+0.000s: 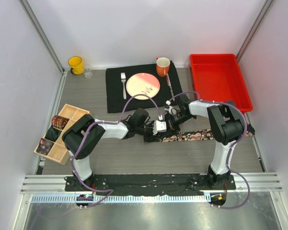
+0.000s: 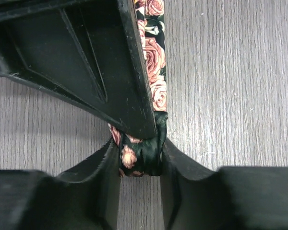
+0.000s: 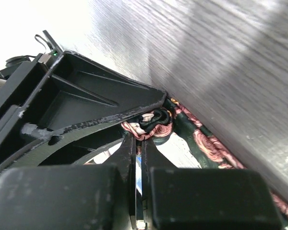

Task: Roll the ties
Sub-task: Roll the tie at the center of the board.

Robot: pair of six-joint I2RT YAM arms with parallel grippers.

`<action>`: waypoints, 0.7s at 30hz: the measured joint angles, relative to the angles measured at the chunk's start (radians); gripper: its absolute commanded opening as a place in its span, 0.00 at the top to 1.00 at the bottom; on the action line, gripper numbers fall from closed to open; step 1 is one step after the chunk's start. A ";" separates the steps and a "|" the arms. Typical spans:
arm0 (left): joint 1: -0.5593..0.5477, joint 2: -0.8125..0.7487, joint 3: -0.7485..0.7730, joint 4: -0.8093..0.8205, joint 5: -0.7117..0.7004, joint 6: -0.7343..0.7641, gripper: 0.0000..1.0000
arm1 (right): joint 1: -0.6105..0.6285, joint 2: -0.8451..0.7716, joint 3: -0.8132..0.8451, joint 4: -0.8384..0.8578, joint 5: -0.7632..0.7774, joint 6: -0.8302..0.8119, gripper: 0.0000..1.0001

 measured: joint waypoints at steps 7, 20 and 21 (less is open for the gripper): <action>0.016 0.000 -0.022 0.044 0.018 -0.016 0.24 | -0.053 0.043 -0.003 -0.036 0.001 -0.031 0.99; 0.053 0.098 -0.082 0.414 0.122 -0.218 0.26 | -0.108 0.088 0.001 -0.097 0.002 -0.102 0.99; 0.053 0.114 -0.079 0.443 0.131 -0.222 0.30 | -0.108 0.090 0.003 -0.099 0.002 -0.106 0.99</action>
